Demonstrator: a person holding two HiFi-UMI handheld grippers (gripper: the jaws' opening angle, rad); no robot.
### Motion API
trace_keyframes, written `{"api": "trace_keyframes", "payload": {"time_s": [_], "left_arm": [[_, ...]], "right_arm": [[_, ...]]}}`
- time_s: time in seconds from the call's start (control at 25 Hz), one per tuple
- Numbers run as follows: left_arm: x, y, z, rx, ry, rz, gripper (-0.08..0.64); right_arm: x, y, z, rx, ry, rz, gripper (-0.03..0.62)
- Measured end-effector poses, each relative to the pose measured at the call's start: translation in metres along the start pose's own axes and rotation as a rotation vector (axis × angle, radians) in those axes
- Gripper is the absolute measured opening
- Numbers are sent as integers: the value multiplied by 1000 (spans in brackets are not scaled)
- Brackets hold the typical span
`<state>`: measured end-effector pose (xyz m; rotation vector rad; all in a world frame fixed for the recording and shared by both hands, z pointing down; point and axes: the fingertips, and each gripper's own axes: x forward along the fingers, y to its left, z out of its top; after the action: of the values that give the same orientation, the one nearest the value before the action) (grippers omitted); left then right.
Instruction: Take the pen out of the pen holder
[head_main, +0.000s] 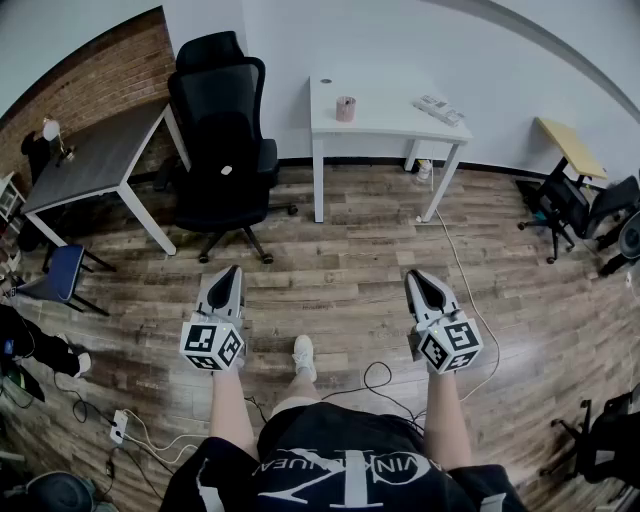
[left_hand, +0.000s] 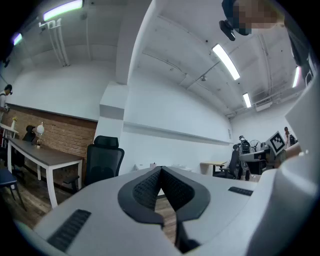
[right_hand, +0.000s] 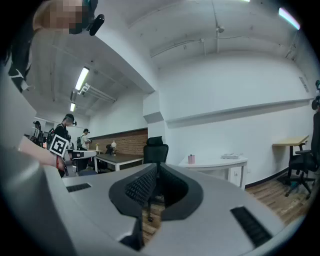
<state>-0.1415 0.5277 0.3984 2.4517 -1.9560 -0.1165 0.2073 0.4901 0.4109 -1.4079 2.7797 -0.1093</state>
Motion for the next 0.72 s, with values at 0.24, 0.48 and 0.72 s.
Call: {"api": "trace_keyframes", "payload": {"time_s": [0.24,0.48,0.72], "left_arm": [[51,32,-6,-7,3,-2,12],[108,58,-10,-29,3,-2,12],[159,81,-22,-36,43,-21,12]], "right_arm": [[47,-24,-4,18,4,-17,37],[96,-53,-8,22,27,-31,37],[146,-73,-17,51,54,-36,37]]}}
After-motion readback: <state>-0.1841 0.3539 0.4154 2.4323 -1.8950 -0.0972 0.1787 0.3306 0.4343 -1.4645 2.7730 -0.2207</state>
